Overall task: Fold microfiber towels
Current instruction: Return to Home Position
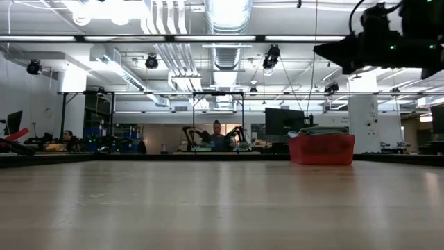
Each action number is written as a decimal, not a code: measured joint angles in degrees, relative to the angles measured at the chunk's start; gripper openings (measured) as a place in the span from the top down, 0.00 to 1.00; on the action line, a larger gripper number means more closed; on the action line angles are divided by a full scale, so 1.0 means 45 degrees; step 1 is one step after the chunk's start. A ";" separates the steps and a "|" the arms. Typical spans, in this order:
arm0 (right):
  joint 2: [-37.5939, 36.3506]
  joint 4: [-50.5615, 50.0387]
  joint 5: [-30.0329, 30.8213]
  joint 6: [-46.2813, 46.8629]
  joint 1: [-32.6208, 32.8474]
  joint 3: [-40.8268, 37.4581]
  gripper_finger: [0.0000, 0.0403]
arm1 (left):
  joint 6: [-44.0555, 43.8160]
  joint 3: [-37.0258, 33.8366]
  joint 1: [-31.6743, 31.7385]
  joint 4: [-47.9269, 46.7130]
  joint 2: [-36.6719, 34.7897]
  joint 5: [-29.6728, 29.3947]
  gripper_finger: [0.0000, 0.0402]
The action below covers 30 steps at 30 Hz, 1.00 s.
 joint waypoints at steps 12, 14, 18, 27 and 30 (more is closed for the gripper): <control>-0.4218 -0.2868 -0.0014 -0.0363 0.1140 -0.1198 0.98 | -0.0117 -0.3744 0.0000 0.1750 -0.3834 0.0022 1.00; -0.4720 -0.3619 -0.0024 -0.0449 0.1285 -0.1198 0.98 | -0.0126 -0.4368 0.0000 0.2003 -0.4309 0.0209 1.00; -0.5662 -0.4400 -0.0347 -0.0505 0.1470 -0.1203 0.98 | -0.0068 -0.5754 0.0000 0.2822 -0.5373 0.0627 1.00; -0.7362 -0.5315 -0.0731 -0.0861 0.1490 -0.1208 0.98 | 0.1227 -0.8324 0.0005 0.3225 -0.9419 0.0869 1.00; -0.7491 -0.5562 -0.1286 -0.0992 0.1509 -0.1213 0.98 | 0.1539 -0.9310 0.0017 0.3481 -1.0229 0.1142 1.00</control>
